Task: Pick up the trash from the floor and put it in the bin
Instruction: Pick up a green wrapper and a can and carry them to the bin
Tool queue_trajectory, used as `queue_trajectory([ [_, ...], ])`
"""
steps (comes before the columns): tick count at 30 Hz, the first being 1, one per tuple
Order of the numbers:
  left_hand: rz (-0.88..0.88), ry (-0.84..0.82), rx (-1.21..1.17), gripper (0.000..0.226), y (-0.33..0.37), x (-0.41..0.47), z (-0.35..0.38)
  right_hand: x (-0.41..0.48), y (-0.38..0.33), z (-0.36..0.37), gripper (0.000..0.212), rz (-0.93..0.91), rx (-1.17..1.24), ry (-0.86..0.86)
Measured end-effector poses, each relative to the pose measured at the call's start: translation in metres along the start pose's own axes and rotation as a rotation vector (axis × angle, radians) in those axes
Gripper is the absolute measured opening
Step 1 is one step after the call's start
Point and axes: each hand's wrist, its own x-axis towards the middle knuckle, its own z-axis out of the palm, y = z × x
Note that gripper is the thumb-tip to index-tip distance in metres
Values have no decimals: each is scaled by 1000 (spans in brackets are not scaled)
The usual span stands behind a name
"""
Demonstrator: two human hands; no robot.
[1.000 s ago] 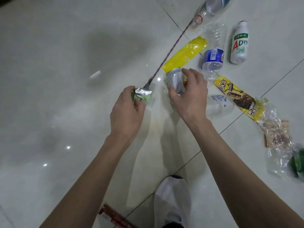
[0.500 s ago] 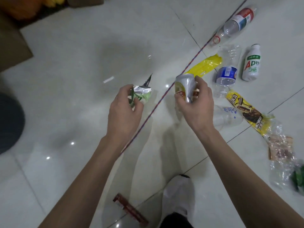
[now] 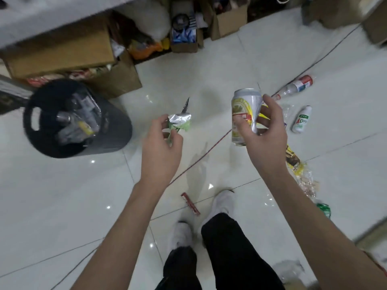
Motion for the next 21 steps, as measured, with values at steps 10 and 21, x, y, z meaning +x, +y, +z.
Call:
queue_trajectory([
  [10, -191, 292, -81, 36, 16, -20, -165, -58, -127, 81, 64, 7, 83, -206],
  [21, -334, 307, -34, 44, -108, 43, -294, -127, -122, 247, 69, 111, 43, -313],
])
